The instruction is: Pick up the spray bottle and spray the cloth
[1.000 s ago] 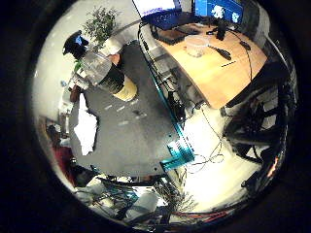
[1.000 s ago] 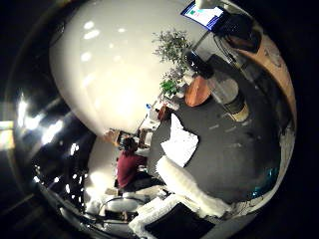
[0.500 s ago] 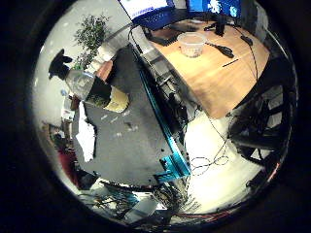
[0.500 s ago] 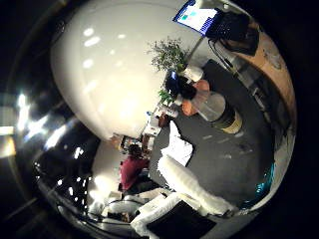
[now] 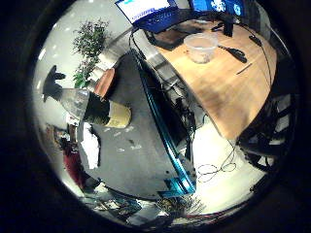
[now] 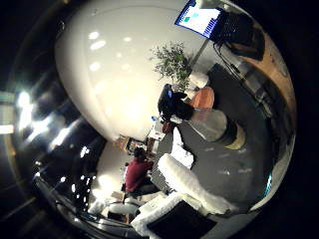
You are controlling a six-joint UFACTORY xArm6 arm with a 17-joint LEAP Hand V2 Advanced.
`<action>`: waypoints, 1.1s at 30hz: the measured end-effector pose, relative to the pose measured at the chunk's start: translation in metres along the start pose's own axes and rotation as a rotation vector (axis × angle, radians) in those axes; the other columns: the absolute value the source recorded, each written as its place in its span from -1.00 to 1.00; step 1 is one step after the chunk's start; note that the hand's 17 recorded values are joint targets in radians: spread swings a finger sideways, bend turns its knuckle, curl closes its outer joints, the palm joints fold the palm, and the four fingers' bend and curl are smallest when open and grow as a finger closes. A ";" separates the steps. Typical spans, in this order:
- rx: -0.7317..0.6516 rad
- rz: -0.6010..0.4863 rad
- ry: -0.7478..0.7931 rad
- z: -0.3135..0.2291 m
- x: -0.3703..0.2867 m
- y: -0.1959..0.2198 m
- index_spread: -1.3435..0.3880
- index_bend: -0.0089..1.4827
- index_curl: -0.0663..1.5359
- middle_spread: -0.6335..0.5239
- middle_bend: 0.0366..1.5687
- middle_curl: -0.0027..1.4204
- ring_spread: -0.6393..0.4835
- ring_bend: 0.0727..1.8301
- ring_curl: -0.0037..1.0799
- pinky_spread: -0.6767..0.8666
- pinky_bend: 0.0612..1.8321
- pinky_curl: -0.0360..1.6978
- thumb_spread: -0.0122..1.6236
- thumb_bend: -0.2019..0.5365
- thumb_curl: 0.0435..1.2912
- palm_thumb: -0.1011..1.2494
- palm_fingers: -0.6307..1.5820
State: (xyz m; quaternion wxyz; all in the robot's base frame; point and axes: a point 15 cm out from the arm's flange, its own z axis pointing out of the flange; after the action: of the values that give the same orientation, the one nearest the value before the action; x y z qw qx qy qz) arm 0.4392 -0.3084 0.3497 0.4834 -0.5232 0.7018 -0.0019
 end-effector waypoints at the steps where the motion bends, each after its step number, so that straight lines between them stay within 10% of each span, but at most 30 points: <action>1: 0.002 -0.010 -0.013 0.005 -0.002 -0.002 0.40 -0.77 -0.55 0.45 -0.79 -0.55 0.45 -0.86 -0.54 0.24 -0.79 -0.58 0.39 -0.50 -0.59 -0.02 -0.38; 33: -0.053 -0.061 -0.219 0.124 -0.047 0.012 0.37 -0.79 -0.57 0.43 -0.77 -0.53 0.42 -0.82 -0.49 0.22 -0.80 -0.58 0.37 -0.51 -0.55 0.08 -0.31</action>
State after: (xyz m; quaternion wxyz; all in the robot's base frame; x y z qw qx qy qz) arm 0.5138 -0.2062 0.3092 0.5427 -0.5542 0.6284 0.0591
